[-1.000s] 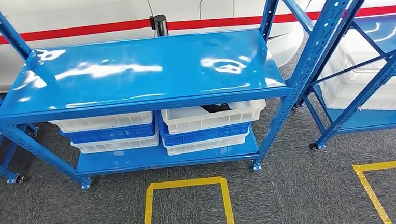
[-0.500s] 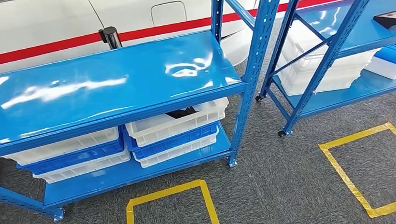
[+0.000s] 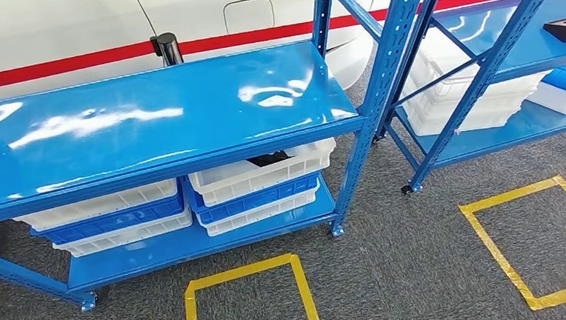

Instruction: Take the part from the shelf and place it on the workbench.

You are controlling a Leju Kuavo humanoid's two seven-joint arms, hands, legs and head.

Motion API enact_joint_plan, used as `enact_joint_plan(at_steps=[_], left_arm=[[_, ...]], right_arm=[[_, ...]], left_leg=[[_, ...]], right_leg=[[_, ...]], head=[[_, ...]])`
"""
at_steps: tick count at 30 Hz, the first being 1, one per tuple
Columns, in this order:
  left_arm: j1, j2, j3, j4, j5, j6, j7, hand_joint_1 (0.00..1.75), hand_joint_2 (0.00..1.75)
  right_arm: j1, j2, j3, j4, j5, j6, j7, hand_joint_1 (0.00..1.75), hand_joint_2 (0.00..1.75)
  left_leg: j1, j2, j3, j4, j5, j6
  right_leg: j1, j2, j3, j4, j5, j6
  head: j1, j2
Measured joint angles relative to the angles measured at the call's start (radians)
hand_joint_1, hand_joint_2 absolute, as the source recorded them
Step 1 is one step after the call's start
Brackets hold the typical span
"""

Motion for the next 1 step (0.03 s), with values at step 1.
enact_joint_plan(at_steps=[1], left_arm=[[0.0,0.0,0.0,0.0,0.0,0.0,0.0,0.0,0.0]], right_arm=[[0.0,0.0,0.0,0.0,0.0,0.0,0.0,0.0,0.0]], left_leg=[[0.0,0.0,0.0,0.0,0.0,0.0]], right_leg=[[0.0,0.0,0.0,0.0,0.0,0.0]], head=[[0.0,0.0]])
